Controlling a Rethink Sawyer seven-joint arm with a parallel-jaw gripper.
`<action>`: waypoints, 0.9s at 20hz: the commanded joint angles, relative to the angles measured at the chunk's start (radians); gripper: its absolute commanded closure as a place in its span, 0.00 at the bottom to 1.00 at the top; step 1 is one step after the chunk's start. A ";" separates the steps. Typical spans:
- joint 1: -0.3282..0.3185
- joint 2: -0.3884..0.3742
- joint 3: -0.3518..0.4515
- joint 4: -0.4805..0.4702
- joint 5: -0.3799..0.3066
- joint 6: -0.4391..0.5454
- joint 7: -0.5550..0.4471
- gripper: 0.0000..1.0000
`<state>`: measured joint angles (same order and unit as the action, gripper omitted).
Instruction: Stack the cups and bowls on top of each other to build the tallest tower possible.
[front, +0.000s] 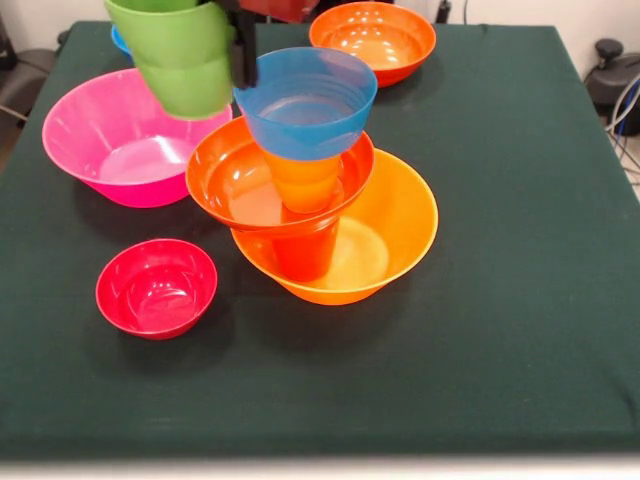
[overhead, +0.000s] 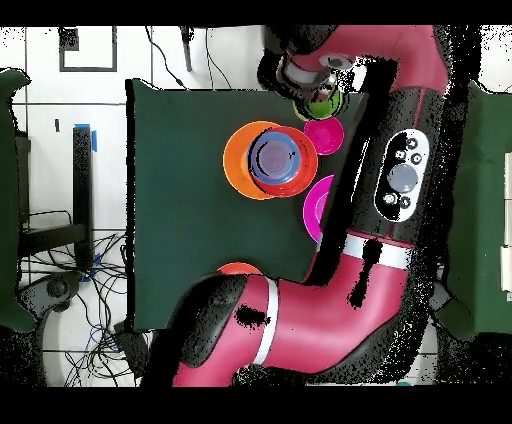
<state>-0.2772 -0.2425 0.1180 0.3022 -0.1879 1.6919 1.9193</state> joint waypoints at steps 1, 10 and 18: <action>0.040 -0.036 0.036 0.071 0.014 0.073 0.015 1.00; 0.049 -0.042 0.025 0.076 0.032 0.080 0.031 1.00; 0.051 -0.059 0.011 0.158 0.056 -0.004 0.055 1.00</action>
<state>-0.2447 -0.2890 0.1095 0.3118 -0.1368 1.6921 1.9193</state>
